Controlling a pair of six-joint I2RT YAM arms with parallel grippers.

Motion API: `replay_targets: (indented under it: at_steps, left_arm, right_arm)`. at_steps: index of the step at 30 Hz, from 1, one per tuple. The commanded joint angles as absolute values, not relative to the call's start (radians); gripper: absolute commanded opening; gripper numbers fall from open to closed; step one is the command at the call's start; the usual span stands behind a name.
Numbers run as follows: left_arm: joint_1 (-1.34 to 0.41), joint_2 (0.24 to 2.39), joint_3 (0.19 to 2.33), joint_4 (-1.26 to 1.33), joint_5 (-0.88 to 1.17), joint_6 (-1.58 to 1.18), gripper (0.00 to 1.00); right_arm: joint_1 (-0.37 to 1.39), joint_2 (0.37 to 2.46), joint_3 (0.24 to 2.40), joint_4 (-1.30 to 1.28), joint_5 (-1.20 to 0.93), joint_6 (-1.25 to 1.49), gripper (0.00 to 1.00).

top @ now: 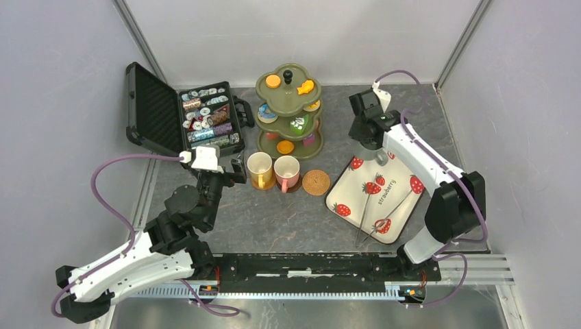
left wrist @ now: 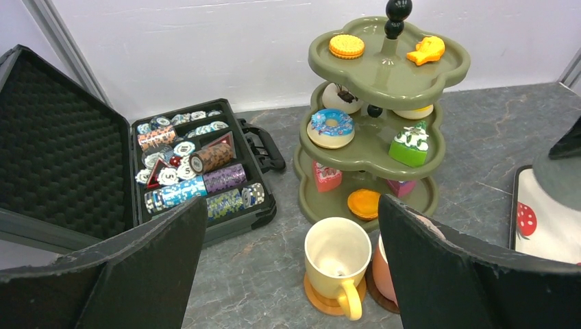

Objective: Serve the afternoon tea

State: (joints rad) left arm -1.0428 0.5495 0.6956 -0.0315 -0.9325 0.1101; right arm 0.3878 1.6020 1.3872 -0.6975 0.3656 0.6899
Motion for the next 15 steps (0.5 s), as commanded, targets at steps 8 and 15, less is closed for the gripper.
replay_targets:
  at_steps: [8, 15]
  left_arm:
    - [-1.039, 0.525, 0.741, -0.044, -0.923, 0.068, 1.00]
    - [-1.040, 0.525, 0.741, -0.042, -0.933, 0.081, 1.00]
  right_arm:
    - [0.528, 1.681, 1.401, -0.788, 0.274, 1.315, 0.00]
    - [0.666, 1.795, 1.529, -0.925, 0.301, 1.528, 0.00]
